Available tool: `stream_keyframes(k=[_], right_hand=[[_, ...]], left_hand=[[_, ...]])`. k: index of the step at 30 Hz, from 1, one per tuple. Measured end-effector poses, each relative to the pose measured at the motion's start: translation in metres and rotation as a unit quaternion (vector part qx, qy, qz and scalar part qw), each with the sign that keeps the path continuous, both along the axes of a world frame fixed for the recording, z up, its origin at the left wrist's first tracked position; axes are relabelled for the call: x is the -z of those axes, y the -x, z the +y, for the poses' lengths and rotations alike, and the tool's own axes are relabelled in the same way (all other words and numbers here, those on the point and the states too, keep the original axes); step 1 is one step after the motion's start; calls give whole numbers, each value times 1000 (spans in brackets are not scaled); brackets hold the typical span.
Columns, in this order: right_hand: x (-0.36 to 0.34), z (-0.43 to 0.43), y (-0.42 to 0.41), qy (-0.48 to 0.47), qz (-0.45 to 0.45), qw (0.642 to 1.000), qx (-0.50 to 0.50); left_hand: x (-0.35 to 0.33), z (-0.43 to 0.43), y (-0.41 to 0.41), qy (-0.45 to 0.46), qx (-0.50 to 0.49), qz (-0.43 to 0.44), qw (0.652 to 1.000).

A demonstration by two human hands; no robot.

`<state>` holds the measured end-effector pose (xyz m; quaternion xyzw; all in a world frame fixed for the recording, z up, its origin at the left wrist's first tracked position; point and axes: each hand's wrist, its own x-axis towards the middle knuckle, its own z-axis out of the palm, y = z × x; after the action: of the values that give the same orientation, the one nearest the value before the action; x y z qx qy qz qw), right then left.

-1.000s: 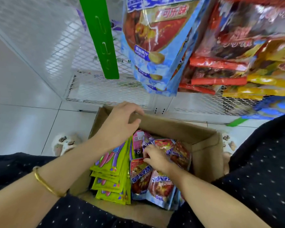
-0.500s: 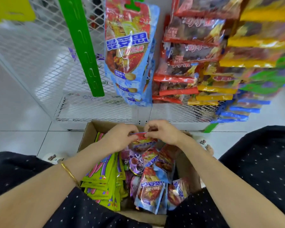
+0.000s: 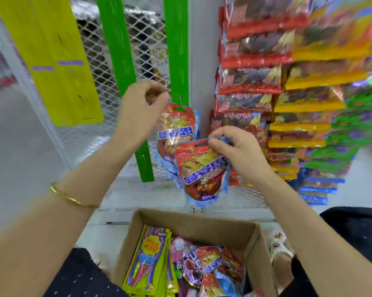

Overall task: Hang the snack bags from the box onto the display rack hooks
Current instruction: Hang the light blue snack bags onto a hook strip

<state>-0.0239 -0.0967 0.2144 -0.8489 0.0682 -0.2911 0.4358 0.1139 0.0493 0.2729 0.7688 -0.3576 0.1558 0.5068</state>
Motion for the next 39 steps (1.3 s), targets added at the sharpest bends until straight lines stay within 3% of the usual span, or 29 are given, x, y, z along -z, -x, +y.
stream_keyframes(k=[2, 5, 13, 32, 36, 39], right_hand=[[-25, 2, -10, 20, -47, 999, 11], [-53, 3, -30, 36, -97, 994, 40], [-83, 7, -79, 90, -150, 978, 116], [-53, 6, -93, 82, -124, 981, 126], [-54, 12, -82, 150, -113, 969, 160], [-37, 15, -61, 265, -156, 918, 251]], left_hand=[[-24, -14, -17, 15, -10, -4, 1000], [-43, -36, -34, 24, 22, 64, 997], [-56, -48, -40, 10, 59, 132, 989], [-49, -38, -33, -32, 50, 120, 991], [-32, -30, -27, -12, 51, 102, 993], [-1, -16, -21, 25, -22, 1, 999]])
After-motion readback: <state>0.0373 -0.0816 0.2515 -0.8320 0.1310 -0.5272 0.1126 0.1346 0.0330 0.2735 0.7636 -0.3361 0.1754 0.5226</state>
